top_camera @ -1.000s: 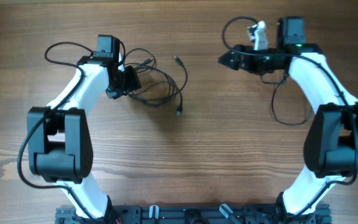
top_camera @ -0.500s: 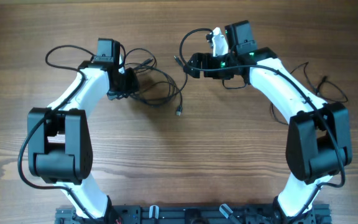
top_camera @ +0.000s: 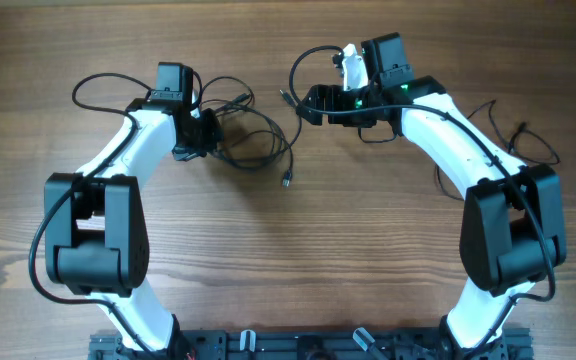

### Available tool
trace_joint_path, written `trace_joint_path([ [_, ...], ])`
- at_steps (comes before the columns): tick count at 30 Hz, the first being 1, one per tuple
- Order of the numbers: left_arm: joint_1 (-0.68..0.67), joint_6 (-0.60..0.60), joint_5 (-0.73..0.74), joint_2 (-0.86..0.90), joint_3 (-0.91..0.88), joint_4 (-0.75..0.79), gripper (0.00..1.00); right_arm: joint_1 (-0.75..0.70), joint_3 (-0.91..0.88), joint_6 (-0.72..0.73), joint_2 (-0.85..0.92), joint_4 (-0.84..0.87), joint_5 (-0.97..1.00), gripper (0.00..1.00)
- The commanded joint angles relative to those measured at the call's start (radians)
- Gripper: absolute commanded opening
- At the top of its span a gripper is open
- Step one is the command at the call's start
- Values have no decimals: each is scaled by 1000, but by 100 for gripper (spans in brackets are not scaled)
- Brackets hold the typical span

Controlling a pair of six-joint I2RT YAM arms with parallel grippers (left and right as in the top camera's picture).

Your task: Untangle cables

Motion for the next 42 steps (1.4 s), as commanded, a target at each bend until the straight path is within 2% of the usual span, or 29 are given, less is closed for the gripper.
trace_joint_path([
  [1,-1,1,-5,-14,3,-3,4,2,-6,8,-2,0,14,96],
  [5,-1,2,26,-63,21,-57,4,3,-8,26,-2,-13,14,93],
  [7,-1,10,54,-108,21,-81,4,7,-9,26,0,-18,14,84],
  [9,-1,9,58,-163,21,-105,4,17,-9,28,7,-18,14,67],
  [10,-1,9,58,-193,21,-116,4,23,-9,35,12,-18,14,62],
  [15,-2,0,59,-254,21,-126,4,59,-9,183,41,6,14,44],
  [17,-6,-3,59,-241,20,-125,4,73,-9,220,55,9,9,41],
  [18,-9,-8,59,-235,20,-122,4,82,-9,230,63,10,9,41],
  [19,-16,-27,59,-230,20,-121,4,93,-9,233,70,10,9,47],
  [22,-41,-50,59,-229,20,-106,4,130,-9,232,85,9,9,79],
  [23,-50,-53,59,-229,20,-103,4,143,-9,232,87,8,9,84],
  [25,-69,-60,59,-229,20,-99,4,168,-9,231,89,9,10,87],
  [29,-98,-182,57,-229,20,-95,4,206,-9,179,89,16,10,91],
  [31,-100,-187,46,-229,20,-81,4,216,-9,173,89,15,10,92],
  [33,-100,-189,46,-229,20,-74,4,227,-9,172,89,16,11,92],
  [35,-100,-261,46,-229,20,-76,4,237,-9,173,89,16,14,92],
  [38,-100,-266,34,-229,20,-76,4,252,-9,172,91,5,19,92],
  [42,-100,-288,32,-229,20,-85,4,279,-9,184,103,-10,135,89],
])
